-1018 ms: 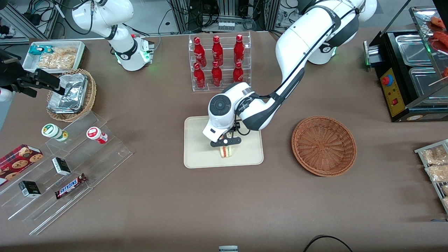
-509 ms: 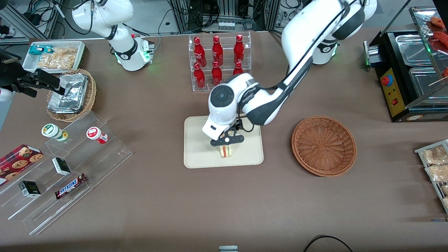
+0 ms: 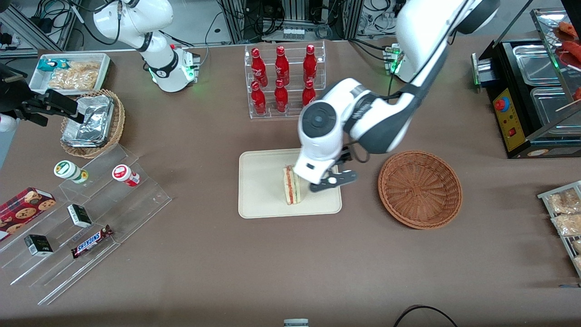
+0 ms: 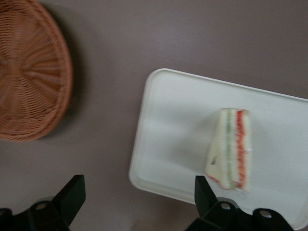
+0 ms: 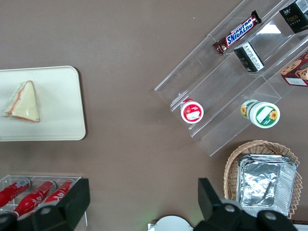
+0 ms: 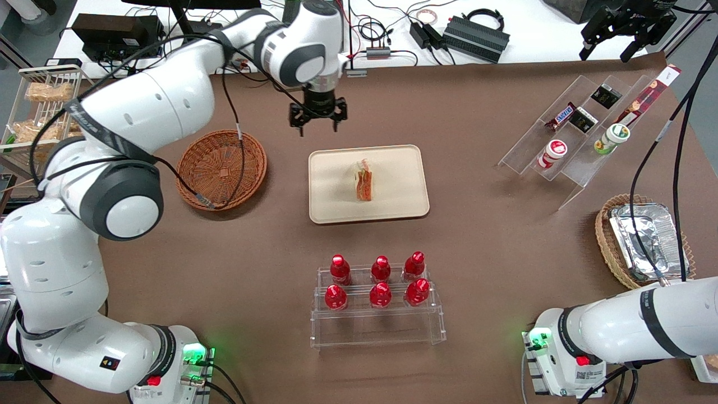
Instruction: Place sandwich from basket to tray
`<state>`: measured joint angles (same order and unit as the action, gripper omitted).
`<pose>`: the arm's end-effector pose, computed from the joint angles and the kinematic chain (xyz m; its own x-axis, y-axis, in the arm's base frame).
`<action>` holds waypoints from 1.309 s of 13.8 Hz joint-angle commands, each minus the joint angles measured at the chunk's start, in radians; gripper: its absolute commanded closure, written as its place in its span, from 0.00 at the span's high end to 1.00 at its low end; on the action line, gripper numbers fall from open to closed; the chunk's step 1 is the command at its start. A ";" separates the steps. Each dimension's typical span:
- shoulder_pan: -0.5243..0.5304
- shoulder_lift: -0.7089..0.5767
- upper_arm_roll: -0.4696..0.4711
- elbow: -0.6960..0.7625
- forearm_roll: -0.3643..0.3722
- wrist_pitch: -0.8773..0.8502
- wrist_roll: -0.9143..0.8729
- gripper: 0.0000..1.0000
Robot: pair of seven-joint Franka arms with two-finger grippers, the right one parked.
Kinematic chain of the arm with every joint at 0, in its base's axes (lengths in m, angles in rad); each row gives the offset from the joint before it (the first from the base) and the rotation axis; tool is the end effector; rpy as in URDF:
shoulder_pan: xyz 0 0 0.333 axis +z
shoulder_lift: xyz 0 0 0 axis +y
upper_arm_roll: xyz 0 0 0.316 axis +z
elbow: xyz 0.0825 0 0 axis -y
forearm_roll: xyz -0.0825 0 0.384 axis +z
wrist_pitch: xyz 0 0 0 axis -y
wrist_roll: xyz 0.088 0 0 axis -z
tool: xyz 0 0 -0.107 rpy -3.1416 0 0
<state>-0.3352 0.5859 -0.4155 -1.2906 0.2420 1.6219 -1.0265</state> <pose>0.5611 -0.4050 0.4111 0.9546 0.2808 -0.0992 0.2603 -0.9485 -0.1808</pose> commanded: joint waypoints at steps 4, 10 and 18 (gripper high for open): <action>0.209 -0.221 -0.005 -0.243 -0.030 -0.039 0.253 1.00; 0.398 -0.383 -0.003 -0.361 -0.130 -0.101 0.549 1.00; 0.324 -0.557 0.283 -0.377 -0.228 -0.260 0.864 1.00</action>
<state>0.0269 0.0907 -0.1855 -1.6314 0.0312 1.3745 -0.2097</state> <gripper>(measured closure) 0.000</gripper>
